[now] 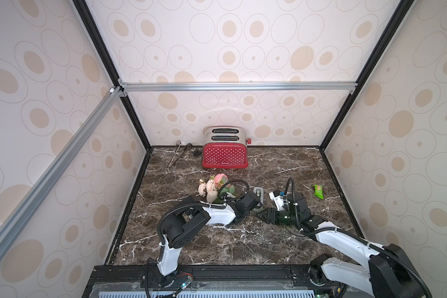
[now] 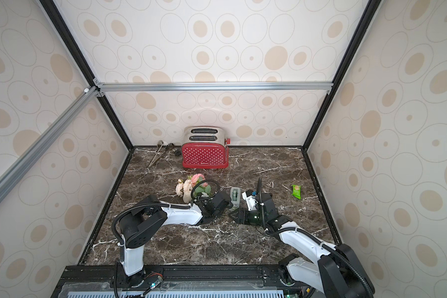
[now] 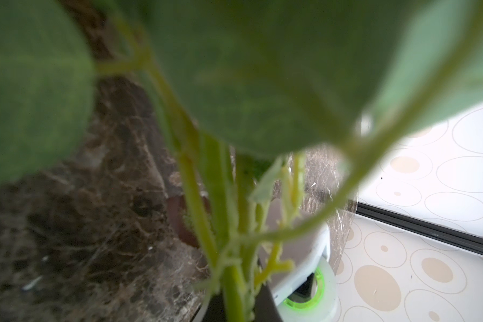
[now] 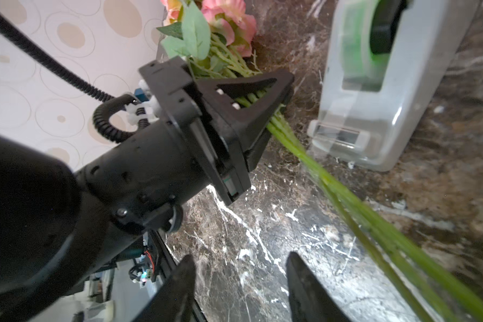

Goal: Wrap bouquets with tape
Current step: Stick the tape to the bouquet.

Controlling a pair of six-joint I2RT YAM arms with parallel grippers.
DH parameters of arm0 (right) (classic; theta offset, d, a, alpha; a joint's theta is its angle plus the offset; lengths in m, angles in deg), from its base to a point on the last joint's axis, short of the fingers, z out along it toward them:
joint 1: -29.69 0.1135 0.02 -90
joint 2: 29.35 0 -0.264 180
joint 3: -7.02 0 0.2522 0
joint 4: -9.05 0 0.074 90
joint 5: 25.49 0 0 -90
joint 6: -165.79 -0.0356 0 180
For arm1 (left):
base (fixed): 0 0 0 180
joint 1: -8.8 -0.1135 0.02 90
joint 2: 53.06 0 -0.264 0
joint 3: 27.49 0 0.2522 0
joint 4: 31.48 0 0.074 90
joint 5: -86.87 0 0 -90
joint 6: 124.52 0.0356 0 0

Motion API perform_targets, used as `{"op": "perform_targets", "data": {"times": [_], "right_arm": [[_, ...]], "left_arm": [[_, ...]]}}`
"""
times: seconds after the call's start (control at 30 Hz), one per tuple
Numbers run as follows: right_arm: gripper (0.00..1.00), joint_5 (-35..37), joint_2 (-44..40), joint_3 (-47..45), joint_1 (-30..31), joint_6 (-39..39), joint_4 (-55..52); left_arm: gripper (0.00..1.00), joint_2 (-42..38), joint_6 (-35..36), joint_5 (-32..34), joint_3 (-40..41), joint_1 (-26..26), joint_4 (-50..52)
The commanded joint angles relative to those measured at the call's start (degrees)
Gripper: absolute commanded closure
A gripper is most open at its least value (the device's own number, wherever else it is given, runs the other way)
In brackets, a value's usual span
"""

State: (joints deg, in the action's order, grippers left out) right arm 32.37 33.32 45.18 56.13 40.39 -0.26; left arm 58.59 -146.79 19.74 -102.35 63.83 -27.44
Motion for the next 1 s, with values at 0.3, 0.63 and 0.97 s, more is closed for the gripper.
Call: {"op": "perform_targets", "data": {"times": [0.3, 0.63, 0.97], "right_arm": [[0.36, 27.8, -2.8, 4.9, 5.5, 28.0, -6.5], [0.48, 31.1, 3.9, 6.6, 6.2, 32.6, -5.6], [0.55, 31.7, 9.8, 8.5, 9.2, 36.7, -3.0]], "left_arm": [[1.0, -2.0, 0.5, 0.7, 2.1, -0.7, -2.2], [1.0, -3.2, 0.8, 0.2, 4.1, -1.2, -4.9], [1.0, -3.8, 1.4, -0.3, 4.6, -1.8, -5.8]]}}
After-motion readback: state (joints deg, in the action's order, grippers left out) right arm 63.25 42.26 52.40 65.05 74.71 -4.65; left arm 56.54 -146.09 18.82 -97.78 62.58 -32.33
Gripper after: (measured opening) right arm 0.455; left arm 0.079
